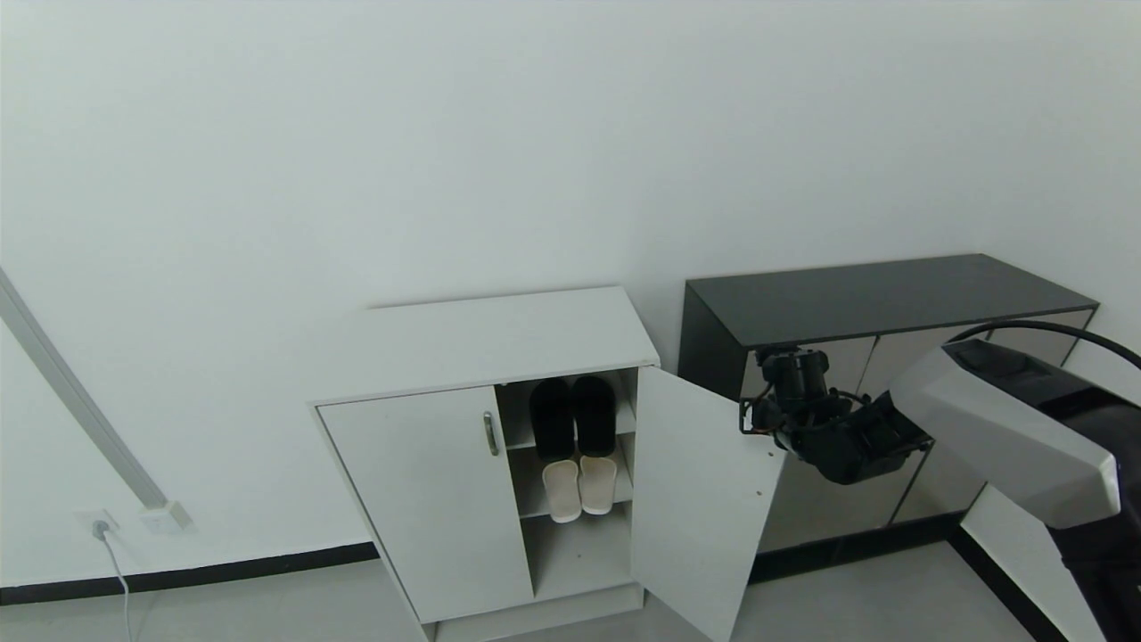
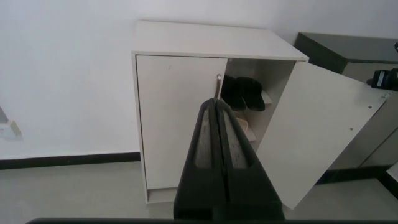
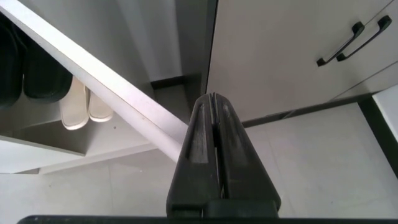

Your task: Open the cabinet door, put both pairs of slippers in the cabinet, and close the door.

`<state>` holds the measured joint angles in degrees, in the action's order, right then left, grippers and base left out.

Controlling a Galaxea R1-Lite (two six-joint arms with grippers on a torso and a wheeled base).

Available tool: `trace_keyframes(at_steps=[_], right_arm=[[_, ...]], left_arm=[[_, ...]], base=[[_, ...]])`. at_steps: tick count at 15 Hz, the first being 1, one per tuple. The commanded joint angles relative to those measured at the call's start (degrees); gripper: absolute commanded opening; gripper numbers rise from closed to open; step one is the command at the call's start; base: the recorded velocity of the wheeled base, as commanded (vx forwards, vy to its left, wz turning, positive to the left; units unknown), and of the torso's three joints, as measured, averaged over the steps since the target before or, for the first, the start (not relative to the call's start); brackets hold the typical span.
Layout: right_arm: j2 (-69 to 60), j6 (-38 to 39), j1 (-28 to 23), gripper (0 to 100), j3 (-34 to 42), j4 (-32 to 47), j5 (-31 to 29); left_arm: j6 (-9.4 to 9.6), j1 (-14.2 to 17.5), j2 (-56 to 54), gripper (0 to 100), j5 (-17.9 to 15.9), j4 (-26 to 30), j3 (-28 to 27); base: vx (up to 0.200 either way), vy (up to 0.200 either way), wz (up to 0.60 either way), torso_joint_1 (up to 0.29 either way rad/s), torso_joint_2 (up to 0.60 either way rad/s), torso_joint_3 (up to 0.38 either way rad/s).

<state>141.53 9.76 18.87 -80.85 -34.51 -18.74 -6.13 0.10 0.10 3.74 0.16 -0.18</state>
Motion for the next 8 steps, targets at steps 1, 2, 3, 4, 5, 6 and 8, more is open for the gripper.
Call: trace_keyframes(at_steps=[1, 2, 3, 4, 5, 6, 8], right_arm=[[-1.8, 0.1, 1.0, 0, 1.6, 0.0, 0.0], [-2.5, 0.1, 1.7, 0, 2.4, 0.0, -0.2], [-3.1, 0.1, 2.8, 0, 3.6, -0.2, -0.3], [-4.0, 0.2, 3.8, 0, 4.6, -0.3, -0.3], [-4.4, 0.2, 4.2, 0, 5.3, -0.5, -0.4], [-6.1, 0.4, 6.3, 0, 7.4, -1.0, -0.4], [-6.7, 0.8, 7.6, 0, 8.3, -1.4, -0.4]], left_arm=[[-0.02, 0.0, 0.1, 0, 0.0, 0.0, 0.0], [-0.02, 0.0, 0.1, 0, 0.0, -0.1, 0.0], [-0.02, 0.0, 0.1, 0, 0.0, 0.0, 0.0], [-0.02, 0.0, 0.1, 0, 0.0, 0.0, 0.0], [-0.02, 0.0, 0.1, 0, 0.0, 0.0, 0.0], [-0.02, 0.0, 0.1, 0, 0.0, 0.0, 0.0], [0.07, 0.0, 0.1, 0, 0.0, 0.0, 0.0]], base=[[0.0, 0.0, 0.0, 0.0, 0.0, 0.0], [0.0, 0.0, 0.0, 0.0, 0.0, 0.0], [0.0, 0.0, 0.0, 0.0, 0.0, 0.0], [0.0, 0.0, 0.0, 0.0, 0.0, 0.0], [0.0, 0.0, 0.0, 0.0, 0.0, 0.0], [0.0, 0.0, 0.0, 0.0, 0.0, 0.0], [0.0, 0.0, 0.0, 0.0, 0.0, 0.0]])
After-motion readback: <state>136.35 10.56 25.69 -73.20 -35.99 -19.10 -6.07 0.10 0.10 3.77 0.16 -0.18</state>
